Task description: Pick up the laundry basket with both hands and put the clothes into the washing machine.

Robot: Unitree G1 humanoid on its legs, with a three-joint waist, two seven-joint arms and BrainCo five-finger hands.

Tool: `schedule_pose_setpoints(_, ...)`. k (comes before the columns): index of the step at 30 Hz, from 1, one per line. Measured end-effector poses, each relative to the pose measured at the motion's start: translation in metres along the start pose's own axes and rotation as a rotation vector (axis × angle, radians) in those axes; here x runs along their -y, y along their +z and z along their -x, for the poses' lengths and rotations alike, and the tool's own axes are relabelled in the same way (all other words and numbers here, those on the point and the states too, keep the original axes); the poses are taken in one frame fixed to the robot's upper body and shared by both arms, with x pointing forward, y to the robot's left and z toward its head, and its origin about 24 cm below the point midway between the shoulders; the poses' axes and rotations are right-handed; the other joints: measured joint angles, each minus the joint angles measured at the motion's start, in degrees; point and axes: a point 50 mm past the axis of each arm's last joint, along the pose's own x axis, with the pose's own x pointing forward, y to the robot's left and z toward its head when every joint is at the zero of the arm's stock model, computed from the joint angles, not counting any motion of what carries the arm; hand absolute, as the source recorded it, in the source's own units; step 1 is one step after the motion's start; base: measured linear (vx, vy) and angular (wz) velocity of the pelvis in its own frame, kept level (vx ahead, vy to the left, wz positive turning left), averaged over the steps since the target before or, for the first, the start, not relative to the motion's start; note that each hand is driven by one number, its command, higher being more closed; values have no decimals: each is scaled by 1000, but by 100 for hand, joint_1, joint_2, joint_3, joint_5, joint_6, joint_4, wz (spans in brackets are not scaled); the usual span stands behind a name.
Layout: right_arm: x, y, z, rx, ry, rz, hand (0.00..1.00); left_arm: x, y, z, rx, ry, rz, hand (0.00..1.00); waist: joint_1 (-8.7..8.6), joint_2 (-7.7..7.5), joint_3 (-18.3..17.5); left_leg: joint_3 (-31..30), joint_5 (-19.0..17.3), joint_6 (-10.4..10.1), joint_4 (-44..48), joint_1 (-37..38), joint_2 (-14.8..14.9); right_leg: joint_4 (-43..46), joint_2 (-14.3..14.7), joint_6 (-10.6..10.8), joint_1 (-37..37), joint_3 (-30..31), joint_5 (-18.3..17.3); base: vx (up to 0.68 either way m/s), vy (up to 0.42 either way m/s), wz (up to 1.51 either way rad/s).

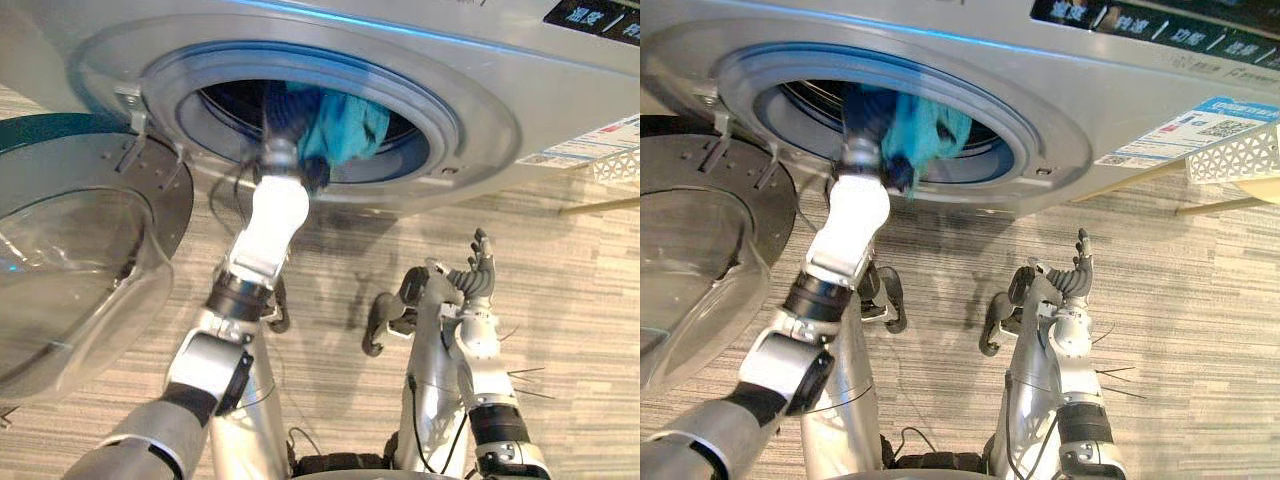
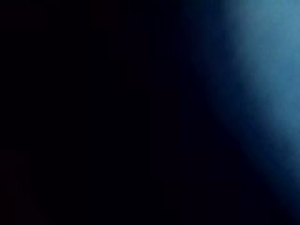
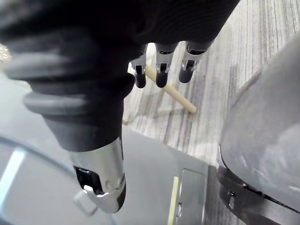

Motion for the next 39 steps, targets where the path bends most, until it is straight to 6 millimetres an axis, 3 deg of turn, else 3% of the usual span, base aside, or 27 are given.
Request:
schedule_pose_setpoints(3,-1,1,0,3,0,-8,0,-16,7,-32,47,69,-157,0,-95,-3,1,-83,7,-6,12,-56,29,-20,15,-1,-1,-70,-1,32,-58,-5)
schedule_pose_setpoints(7,2,2,-1,10,-7,-39,0,-20,-5,-43,6,40,-339,0,-103,-22,10,-93,20,-28,-75,-77,34,-98,17,-7,-4,-115,2,20,-50,1)
schedule_pose_setpoints(11,-3,8,-8,26,38,-73,0,-27,-49,-38,-153,-134,-636,0,-105,-172,65,-108,98,-45,-175,-74,28,-171,31,-45,-4,-160,21,16,-60,1)
schedule_pose_setpoints(13,-6,10,-10,28,68,-92,0,-29,-61,-35,-204,-190,-702,0,-93,-183,70,-120,125,-48,-220,-84,29,-224,50,-86,-3,-195,43,14,-55,-1)
schedule_pose_setpoints(21,-11,7,-9,15,131,-133,0,-58,-67,-40,-291,-132,-668,0,-83,-185,69,-177,234,-145,-457,-21,55,-426,116,-155,72,-319,94,19,-61,-1)
schedule_pose_setpoints(23,-13,5,-7,3,132,-144,0,-68,-79,-28,-360,-87,-570,0,-81,-187,66,-190,301,-196,-684,227,68,-639,134,-228,324,-408,134,18,-81,5)
schedule_pose_setpoints(26,-8,-10,4,-53,123,-125,0,-64,-100,9,-435,-77,-461,0,20,-191,54,-202,426,-312,-1189,790,73,-1131,193,-288,884,-576,223,39,-93,9)
schedule_pose_setpoints(29,0,-34,18,-156,106,-74,0,-63,-133,79,-595,-72,-349,0,131,-199,10,-184,661,-452,-2080,1693,75,-1996,303,-364,1785,-827,418,65,-106,14)
schedule_pose_setpoints(30,5,-48,26,-219,101,-40,0,-61,-146,116,-695,-84,-298,0,206,-206,-171,-159,757,-506,-2477,1997,79,-2382,356,-385,2084,-918,517,72,-107,10)
schedule_pose_setpoints(31,7,-56,31,-252,97,-26,0,-60,-152,136,-748,-91,-272,0,221,-203,-270,-134,802,-521,-2672,2156,77,-2573,381,-391,2241,-958,559,98,-102,14)
schedule_pose_setpoints(33,16,-80,47,-371,81,15,0,-63,-166,221,-977,-109,-201,0,271,-204,-492,20,1005,-591,-3478,3093,60,-3368,451,-361,3127,-1087,741,143,-84,16)
schedule_pose_setpoints(34,18,-85,50,-399,77,25,0,-64,-167,243,-1037,-116,-183,0,278,-205,-520,76,1047,-596,-3724,3391,49,-3603,463,-352,3384,-1103,809,192,-56,10)
schedule_pose_setpoints(35,25,-95,59,-451,64,46,0,-66,-166,281,-1143,-127,-150,0,336,-188,-643,197,1169,-610,-4216,3914,11,-4071,500,-296,3851,-1112,951,127,-25,5)
schedule_pose_setpoints(36,28,-101,65,-482,59,57,0,-66,-164,298,-1190,-133,-129,0,351,-190,-742,263,1232,-601,-4477,4158,-12,-4313,512,-289,4057,-1120,1027,196,-11,6)
schedule_pose_setpoints(38,43,-125,94,-614,57,112,0,-72,-150,361,-1368,-114,-63,0,373,-135,-1084,507,1497,-599,-5464,5147,-53,-5329,598,-184,4979,-1195,1357,196,17,4)
schedule_pose_setpoints(39,46,-130,102,-644,56,120,0,-74,-147,373,-1402,-109,-58,0,379,-130,-1181,562,1548,-599,-5681,5348,-71,-5556,616,-154,5160,-1203,1429,189,40,-2)
